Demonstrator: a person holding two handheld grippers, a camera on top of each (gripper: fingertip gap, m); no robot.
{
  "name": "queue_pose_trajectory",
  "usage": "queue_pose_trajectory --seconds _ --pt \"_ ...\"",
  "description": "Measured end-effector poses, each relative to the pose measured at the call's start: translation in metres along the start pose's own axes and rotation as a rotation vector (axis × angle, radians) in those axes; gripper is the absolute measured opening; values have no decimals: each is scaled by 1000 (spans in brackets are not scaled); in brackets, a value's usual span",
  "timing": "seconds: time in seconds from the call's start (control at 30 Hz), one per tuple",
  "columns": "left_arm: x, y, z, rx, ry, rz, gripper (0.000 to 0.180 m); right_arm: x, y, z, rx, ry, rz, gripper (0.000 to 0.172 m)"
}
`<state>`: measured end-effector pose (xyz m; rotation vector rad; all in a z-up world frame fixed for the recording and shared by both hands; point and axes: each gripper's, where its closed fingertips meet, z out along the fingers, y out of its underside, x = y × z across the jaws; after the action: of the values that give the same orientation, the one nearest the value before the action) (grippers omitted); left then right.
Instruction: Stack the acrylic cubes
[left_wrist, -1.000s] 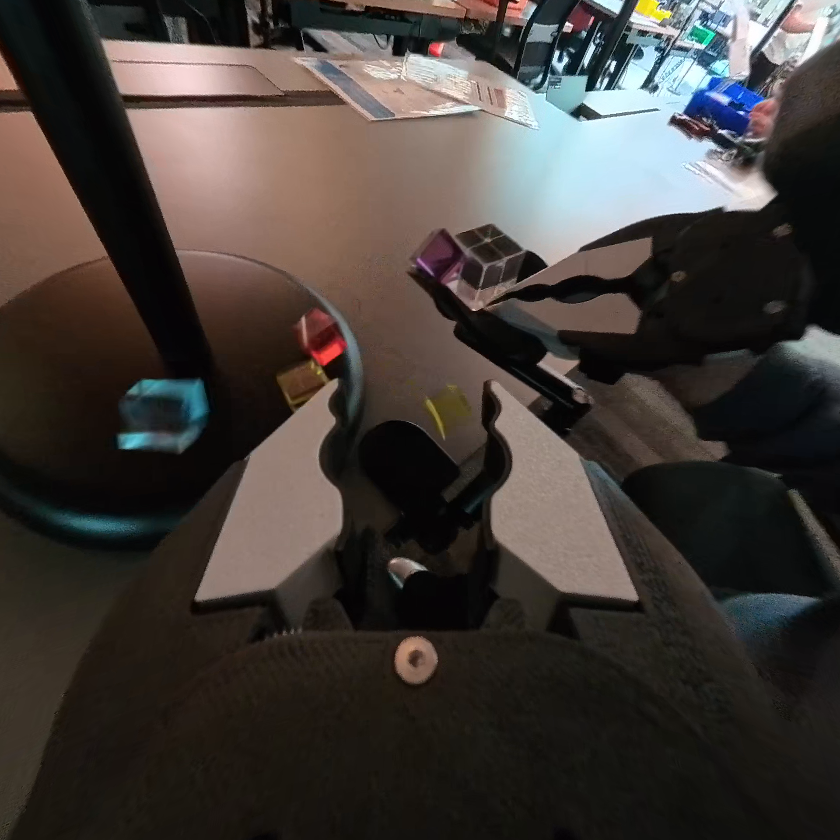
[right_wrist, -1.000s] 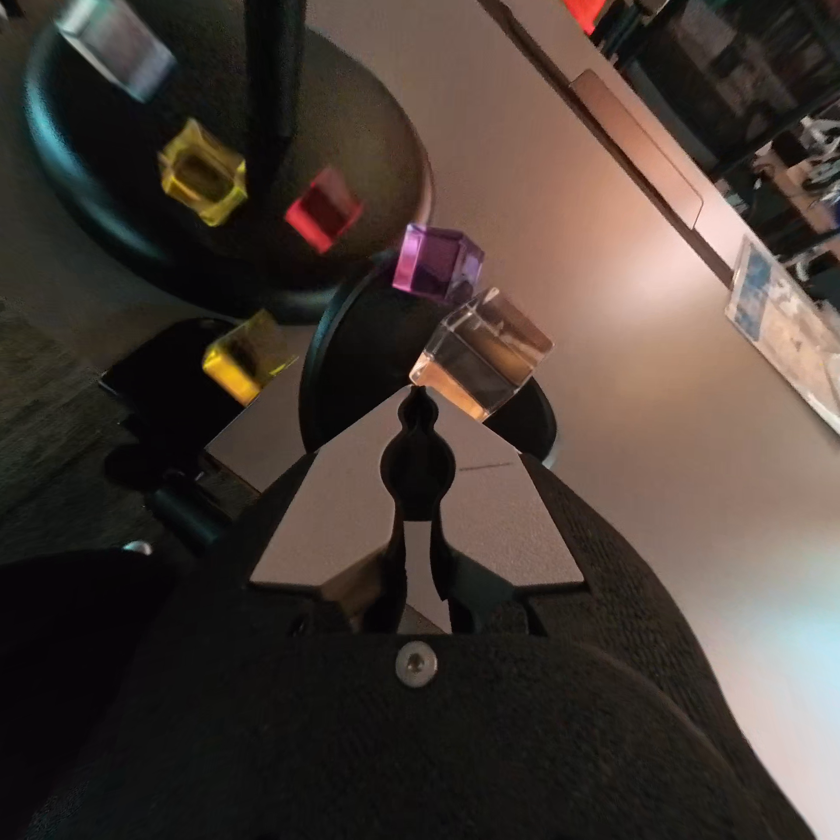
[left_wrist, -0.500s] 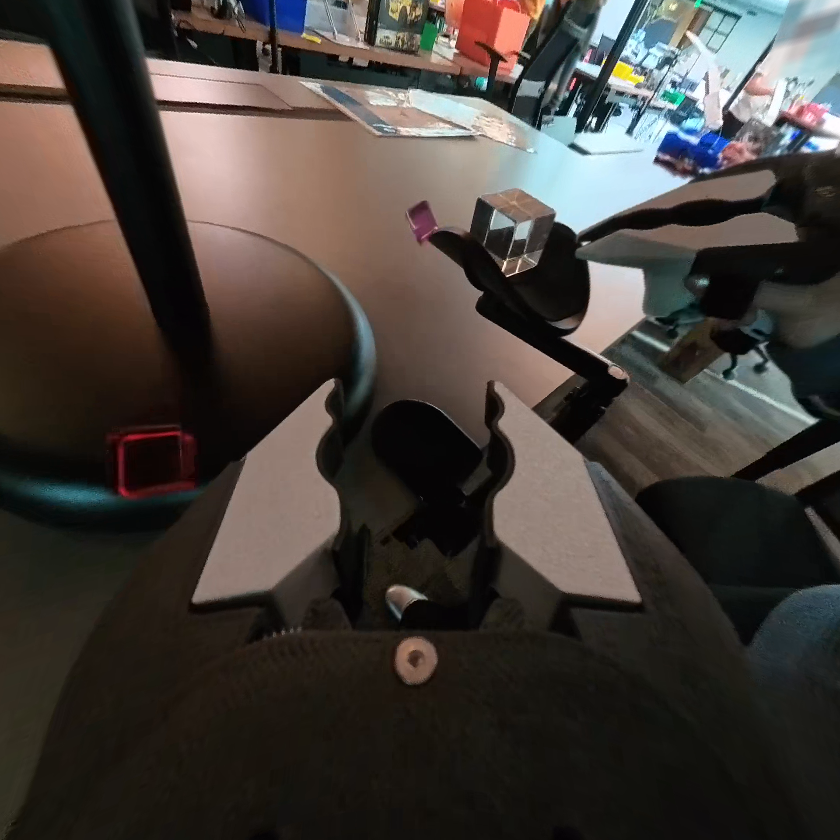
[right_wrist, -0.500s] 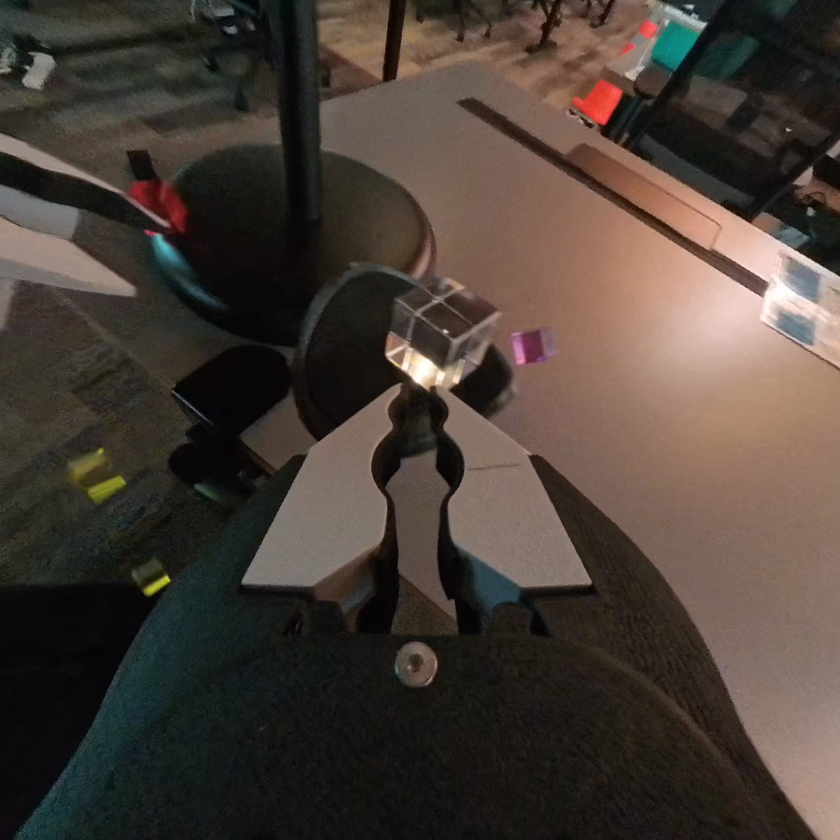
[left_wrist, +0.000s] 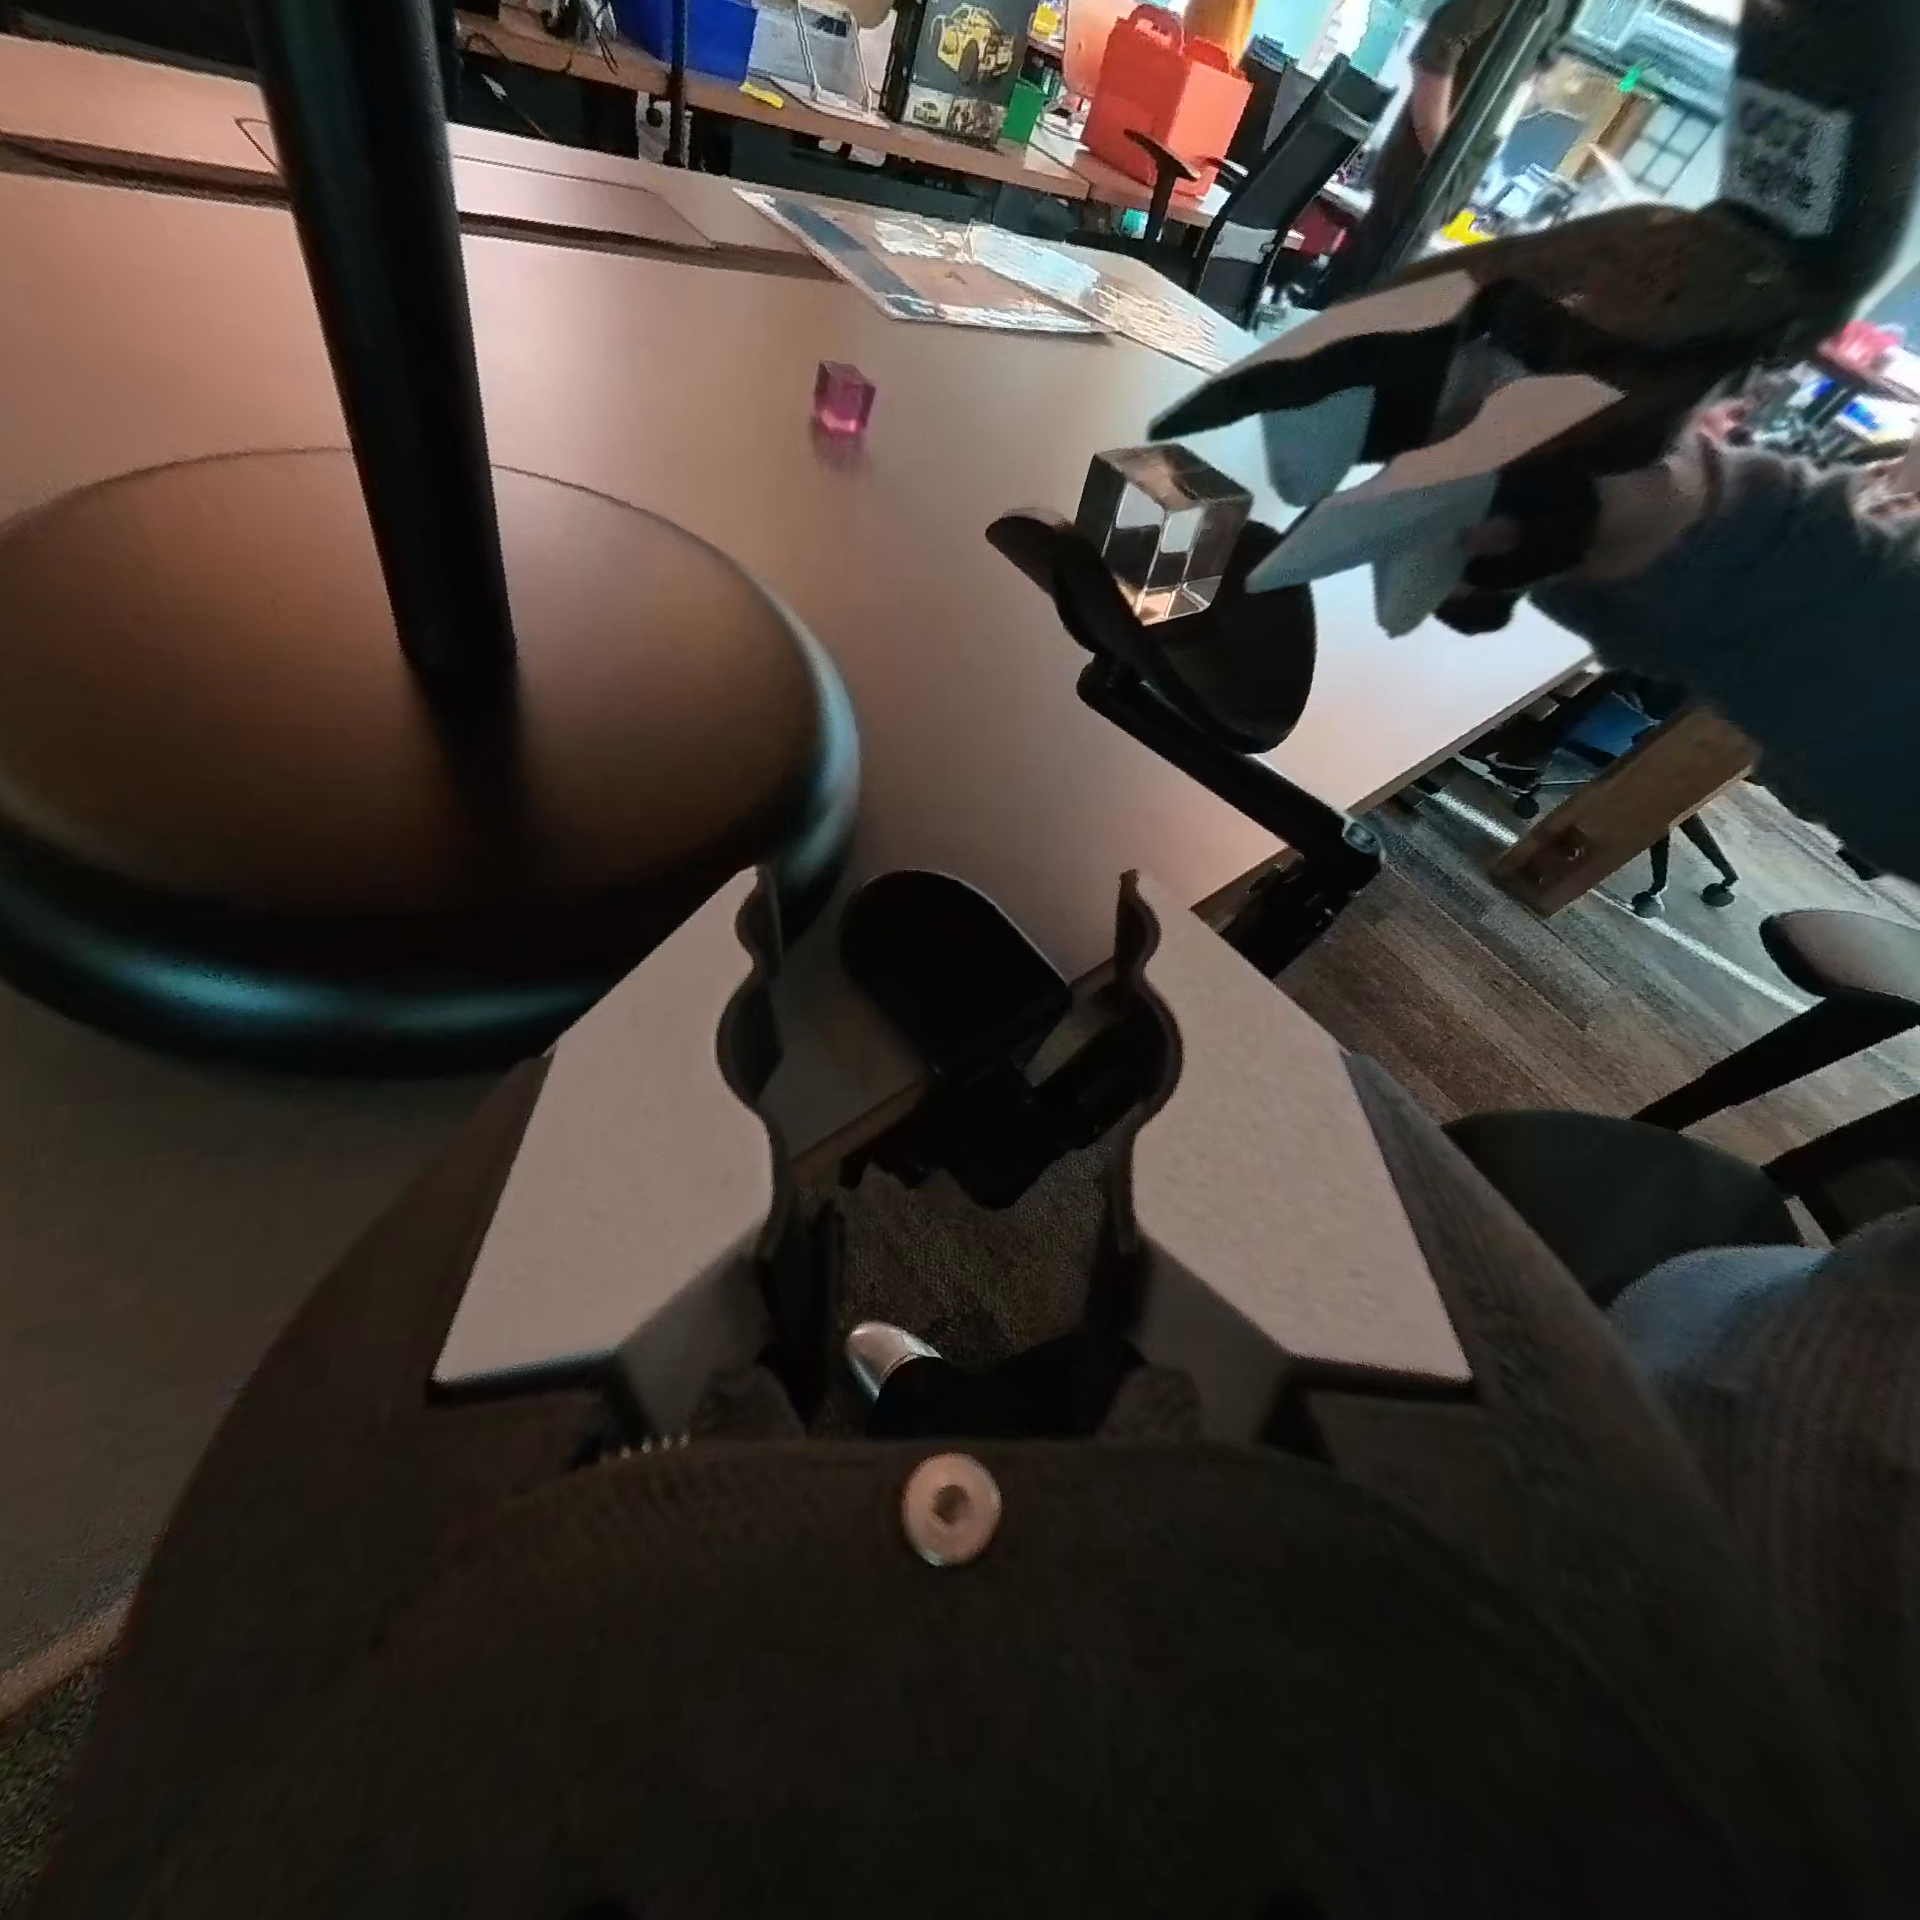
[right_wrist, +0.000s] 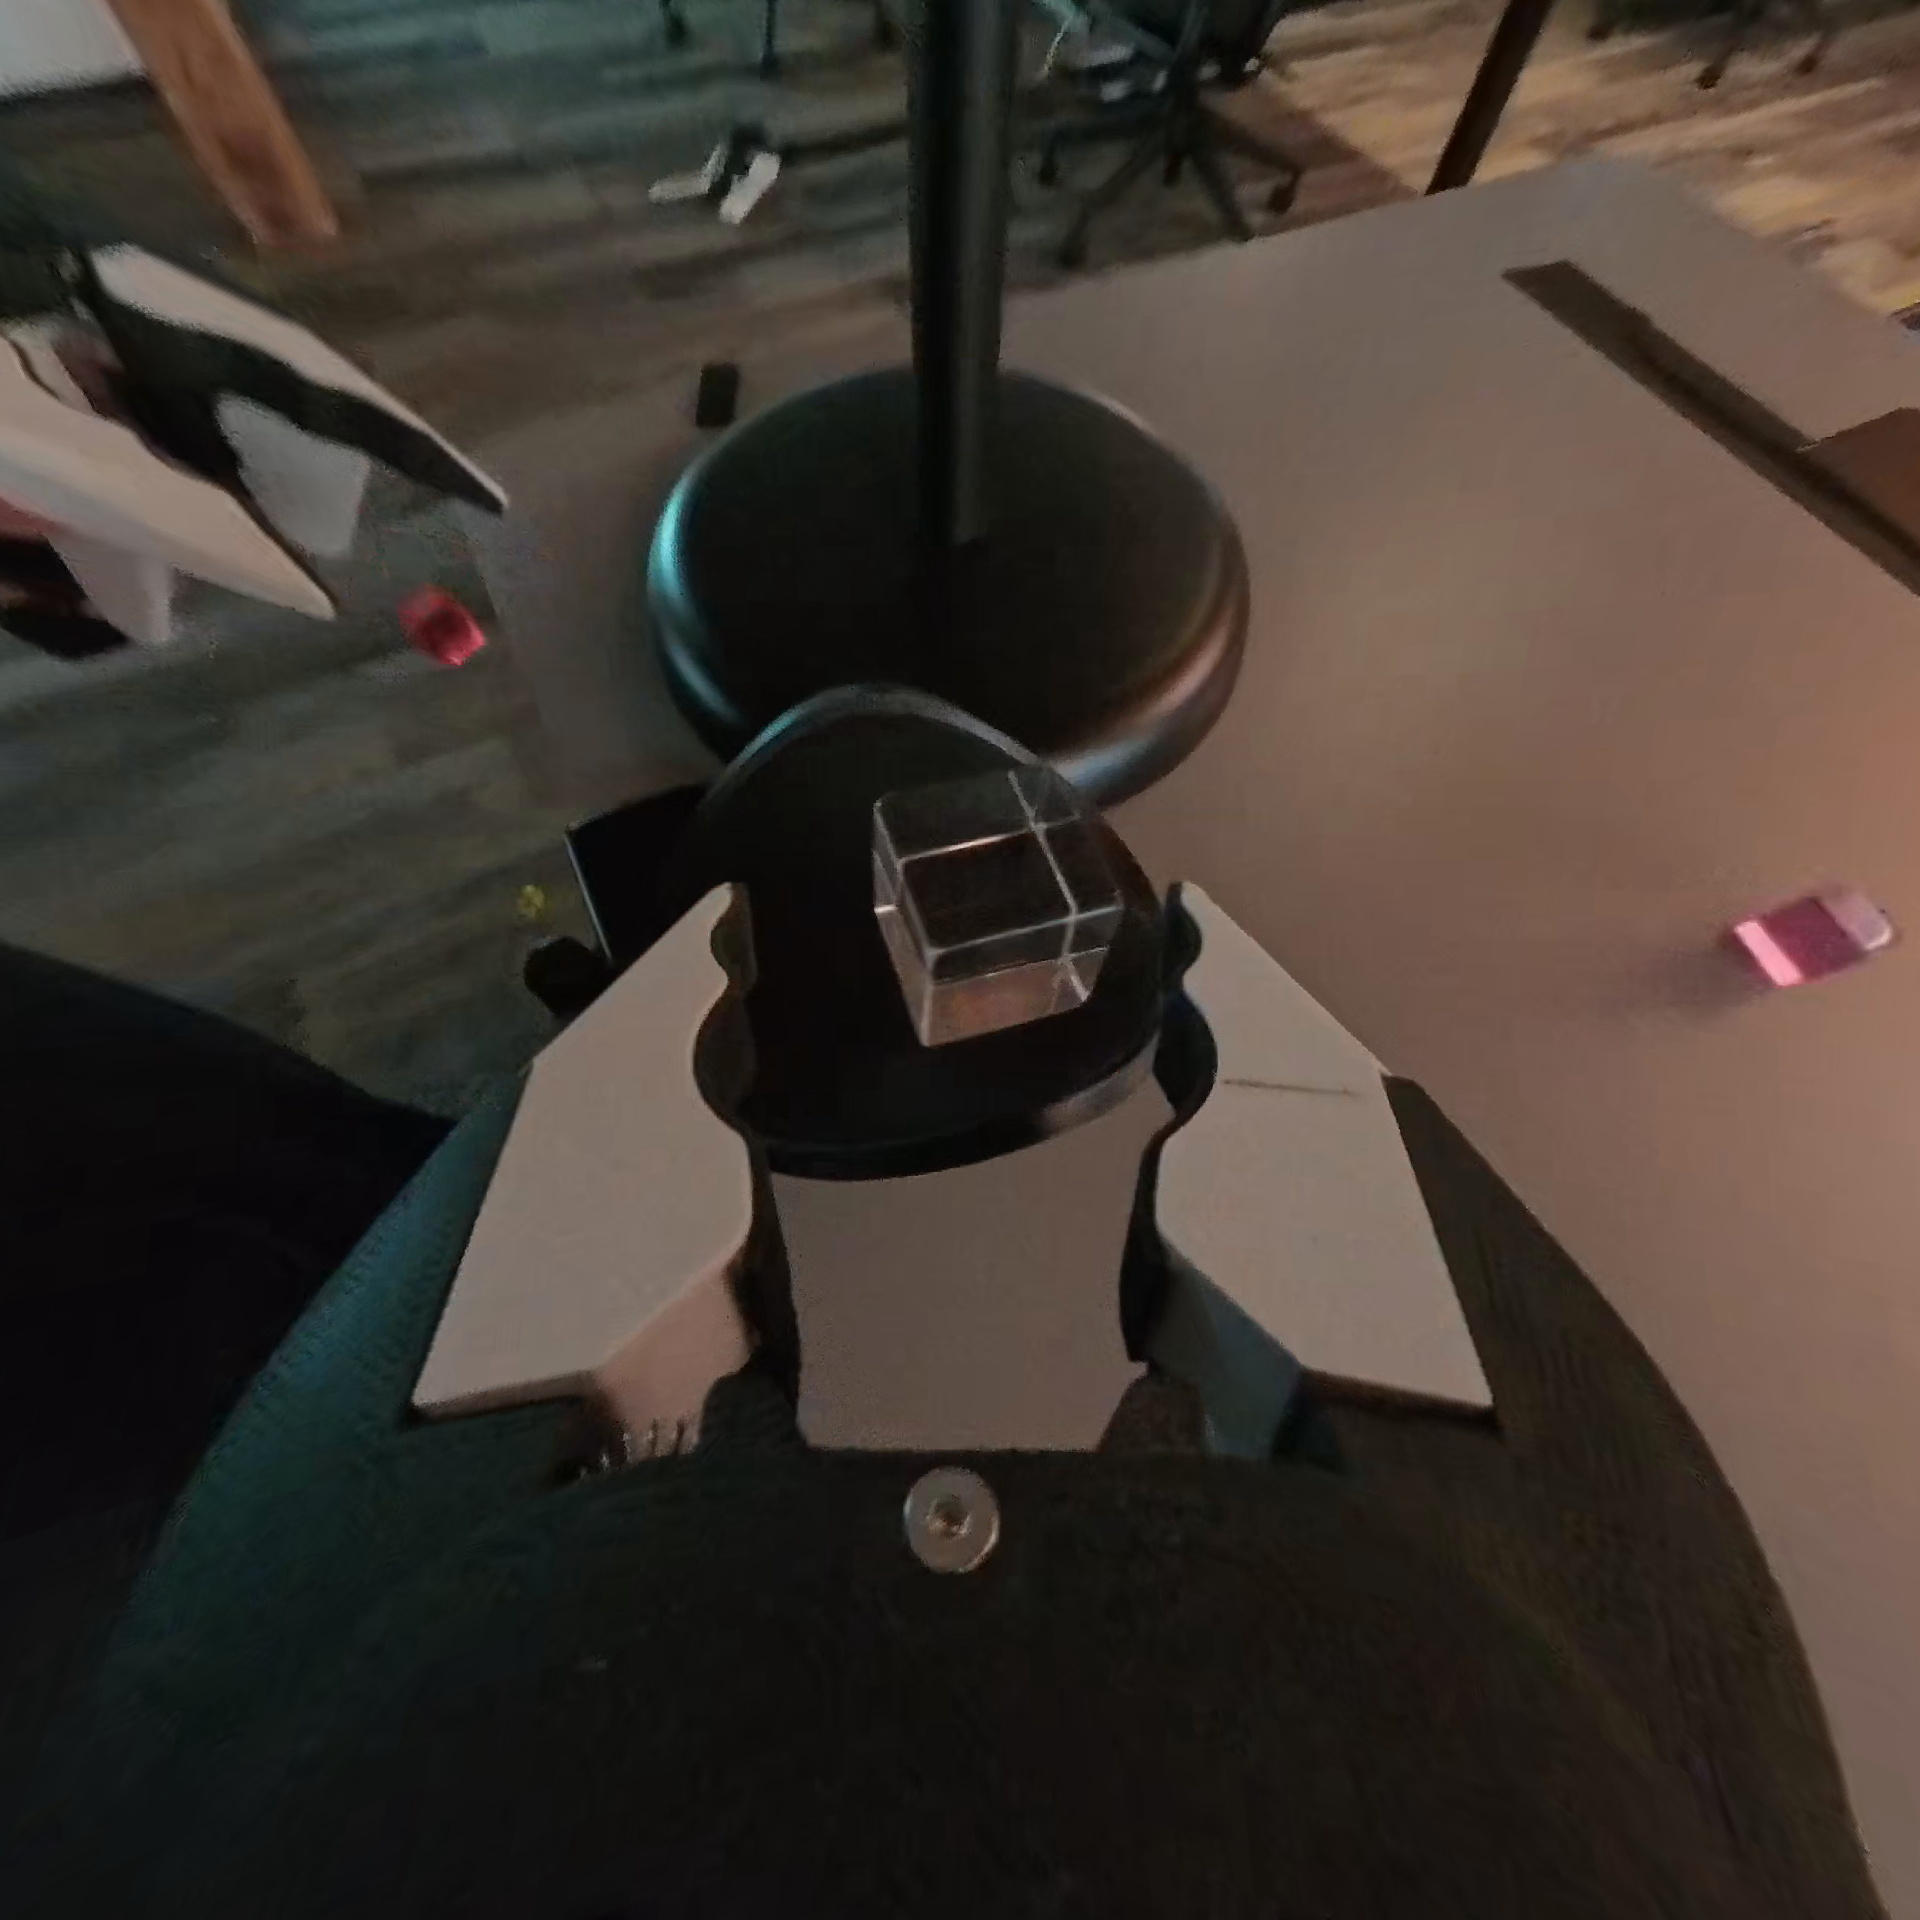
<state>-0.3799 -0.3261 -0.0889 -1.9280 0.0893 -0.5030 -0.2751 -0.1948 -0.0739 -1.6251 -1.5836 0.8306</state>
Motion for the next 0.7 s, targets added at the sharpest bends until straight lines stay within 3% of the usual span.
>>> queue_pose_trajectory --seconds 0.13,0.2,0.53,0.7 --pt "0 -3 3 -3 -12 3 66 3 10 13 -101 -122 -33 63" --pt "-2 -6 5 1 -24 0 66 3 14 13 -139 -167 -62 43" --pt "-6 -17 22 27 -84 -26 65 -21 -5 6 -5 -440 -85 43" --pt "-10 -26 33 37 -114 -31 65 -20 11 10 -97 -425 -166 42"
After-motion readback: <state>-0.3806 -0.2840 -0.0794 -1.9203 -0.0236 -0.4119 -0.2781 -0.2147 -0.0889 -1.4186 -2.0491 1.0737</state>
